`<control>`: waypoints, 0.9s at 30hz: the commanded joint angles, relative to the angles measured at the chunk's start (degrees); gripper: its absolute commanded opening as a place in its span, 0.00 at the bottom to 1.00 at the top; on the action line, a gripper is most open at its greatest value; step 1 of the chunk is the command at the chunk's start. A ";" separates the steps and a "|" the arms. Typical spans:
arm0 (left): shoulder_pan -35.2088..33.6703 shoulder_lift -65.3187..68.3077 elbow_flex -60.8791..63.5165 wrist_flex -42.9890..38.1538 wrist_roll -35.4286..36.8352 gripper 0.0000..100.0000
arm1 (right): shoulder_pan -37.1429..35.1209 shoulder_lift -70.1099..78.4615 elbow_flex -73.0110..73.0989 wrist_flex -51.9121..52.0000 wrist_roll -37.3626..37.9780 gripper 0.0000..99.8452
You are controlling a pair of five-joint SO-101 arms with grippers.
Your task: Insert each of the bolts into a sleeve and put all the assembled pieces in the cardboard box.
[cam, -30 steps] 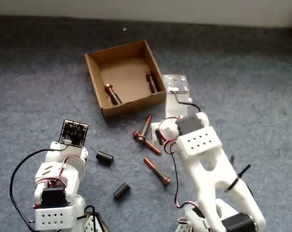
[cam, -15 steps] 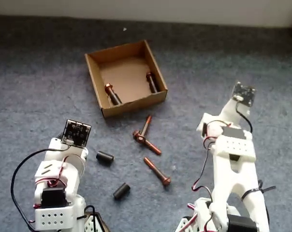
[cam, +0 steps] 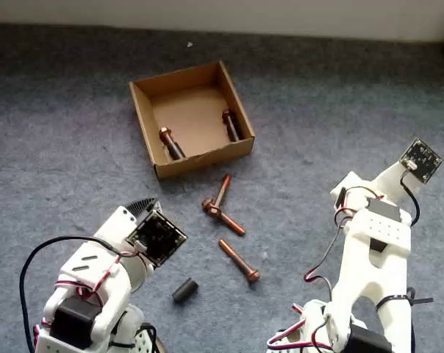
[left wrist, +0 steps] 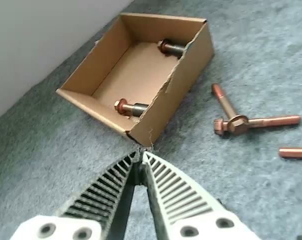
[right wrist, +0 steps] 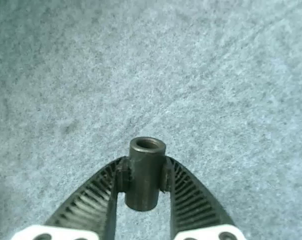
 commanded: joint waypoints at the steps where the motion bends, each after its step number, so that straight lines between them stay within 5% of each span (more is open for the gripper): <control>1: 8.22 8.22 -6.02 1.05 -0.53 0.01 | 0.92 -2.33 -0.31 -1.10 -0.70 0.01; 11: 22.99 41.89 -20.53 0.88 -9.41 0.03 | 2.86 -2.33 -0.31 -1.10 -0.70 0.01; 16: 25.98 52.97 -24.75 0.88 -9.41 0.18 | 4.70 -2.42 -0.40 -1.10 -0.70 0.01; 27: 31.43 71.60 -25.63 -7.21 -19.08 0.19 | 4.70 -2.42 -0.40 -1.10 -0.62 0.01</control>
